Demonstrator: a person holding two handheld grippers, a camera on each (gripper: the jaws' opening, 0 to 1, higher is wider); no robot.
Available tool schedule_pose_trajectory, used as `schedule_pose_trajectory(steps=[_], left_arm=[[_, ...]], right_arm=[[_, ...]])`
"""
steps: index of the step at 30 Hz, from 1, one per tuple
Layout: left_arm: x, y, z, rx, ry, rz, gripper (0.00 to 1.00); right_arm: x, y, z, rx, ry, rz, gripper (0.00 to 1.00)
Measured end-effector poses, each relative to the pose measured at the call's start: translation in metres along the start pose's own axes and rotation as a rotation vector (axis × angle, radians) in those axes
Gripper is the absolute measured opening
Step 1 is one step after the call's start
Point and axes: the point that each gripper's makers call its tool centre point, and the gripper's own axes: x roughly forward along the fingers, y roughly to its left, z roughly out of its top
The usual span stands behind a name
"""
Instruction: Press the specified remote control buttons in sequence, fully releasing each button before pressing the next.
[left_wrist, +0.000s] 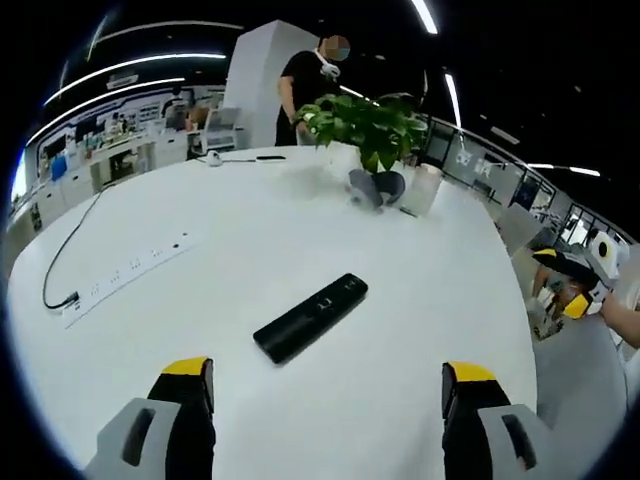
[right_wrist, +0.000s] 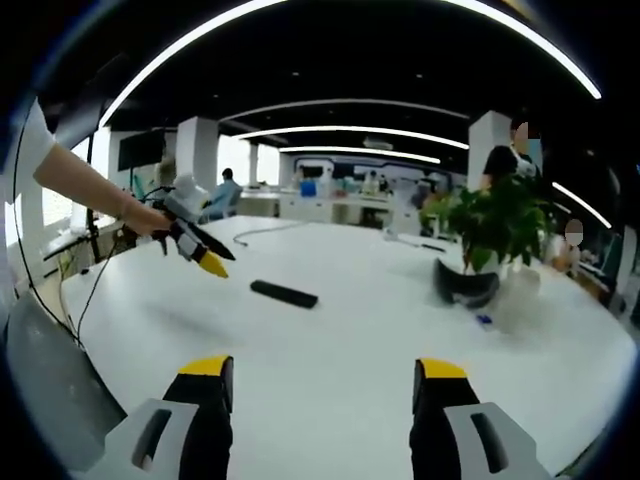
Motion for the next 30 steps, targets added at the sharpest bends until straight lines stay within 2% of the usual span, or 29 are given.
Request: schedule_pose_trajectory(steps=[3,6,11,16,23,27,30], left_arm=[[0.004,0.002,0.007,-0.002,0.012,-0.001,0.97],[0.007,0.004,0.018,0.049,0.014,0.008,0.97],[0.014,0.004,0.035,0.084,0.023,0.004,0.96],[0.026,0.002,0.046,0.128,0.041,-0.014,0.88],[0.039,0.003,0.052,0.160,0.084,-0.036,0.79],[0.039,0.000,0.051,0.155,0.110,-0.063,0.67],[0.039,0.000,0.049,0.164,0.124,-0.069,0.64]], right_arm=[[0.000,0.000,-0.001,-0.001,0.002,0.001,0.71],[0.000,0.000,-0.001,-0.002,0.004,0.004,0.71],[0.001,0.002,-0.003,-0.014,0.016,0.013,0.70],[0.001,0.002,-0.004,-0.019,0.020,0.012,0.70],[0.001,-0.001,-0.005,-0.015,0.022,0.008,0.69],[0.002,-0.001,-0.007,-0.020,0.032,0.012,0.69],[0.003,0.000,-0.008,-0.019,0.036,0.018,0.68]])
